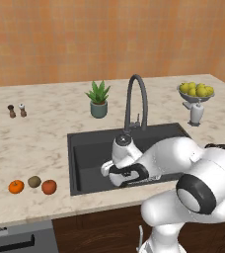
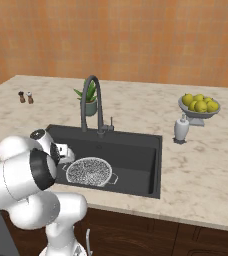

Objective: Put the colander in the sink, put the orange, orange, kiwi in the colander, and turn on the sink faucet and pour water over the colander.

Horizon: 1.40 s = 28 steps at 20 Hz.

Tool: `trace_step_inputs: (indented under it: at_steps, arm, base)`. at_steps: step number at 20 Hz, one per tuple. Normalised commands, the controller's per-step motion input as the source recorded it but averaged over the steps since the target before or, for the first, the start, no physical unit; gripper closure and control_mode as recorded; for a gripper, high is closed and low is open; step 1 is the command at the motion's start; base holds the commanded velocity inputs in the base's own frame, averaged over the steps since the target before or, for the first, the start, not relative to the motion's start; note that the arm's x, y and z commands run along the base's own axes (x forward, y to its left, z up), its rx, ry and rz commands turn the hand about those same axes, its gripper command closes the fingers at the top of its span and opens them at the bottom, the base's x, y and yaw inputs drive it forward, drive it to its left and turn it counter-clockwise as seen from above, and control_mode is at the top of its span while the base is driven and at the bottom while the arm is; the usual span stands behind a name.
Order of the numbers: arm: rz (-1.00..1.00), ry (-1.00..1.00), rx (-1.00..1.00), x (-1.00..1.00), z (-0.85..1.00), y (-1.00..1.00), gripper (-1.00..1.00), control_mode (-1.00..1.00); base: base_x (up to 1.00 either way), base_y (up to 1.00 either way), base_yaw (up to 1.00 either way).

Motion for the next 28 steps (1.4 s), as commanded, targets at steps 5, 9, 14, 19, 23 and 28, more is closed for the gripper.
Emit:
trace_step_inputs:
  at_steps: [5, 9, 14, 19, 23, 28]
  arm:
    - [-0.01, 0.03, 0.05, -0.13, 0.96, 0.23, -1.0, -1.0]
    - [-0.01, 0.09, 0.07, -0.51, 0.97, 0.18, -1.0, -1.0]
    - [-0.02, 0.16, 0.04, -0.64, 0.55, 0.4, -1.0, -1.0]
    - [0.0, 0.19, 0.0, -0.6, 0.07, 0.73, -1.0, -1.0]
    - [0.0, 0.18, 0.02, -0.19, 0.0, 0.72, -1.0, -1.0]
    - [0.0, 0.08, 0.02, 0.06, -0.02, 0.69, -1.0, -1.0]
  base:
    - [0.0, 0.0, 0.0]
    - [0.0, 0.0, 0.0]
    - [0.0, 0.0, 0.0]
    - [0.0, 0.0, 0.0]
    - [0.0, 0.0, 0.0]
    - [0.0, 0.0, 0.0]
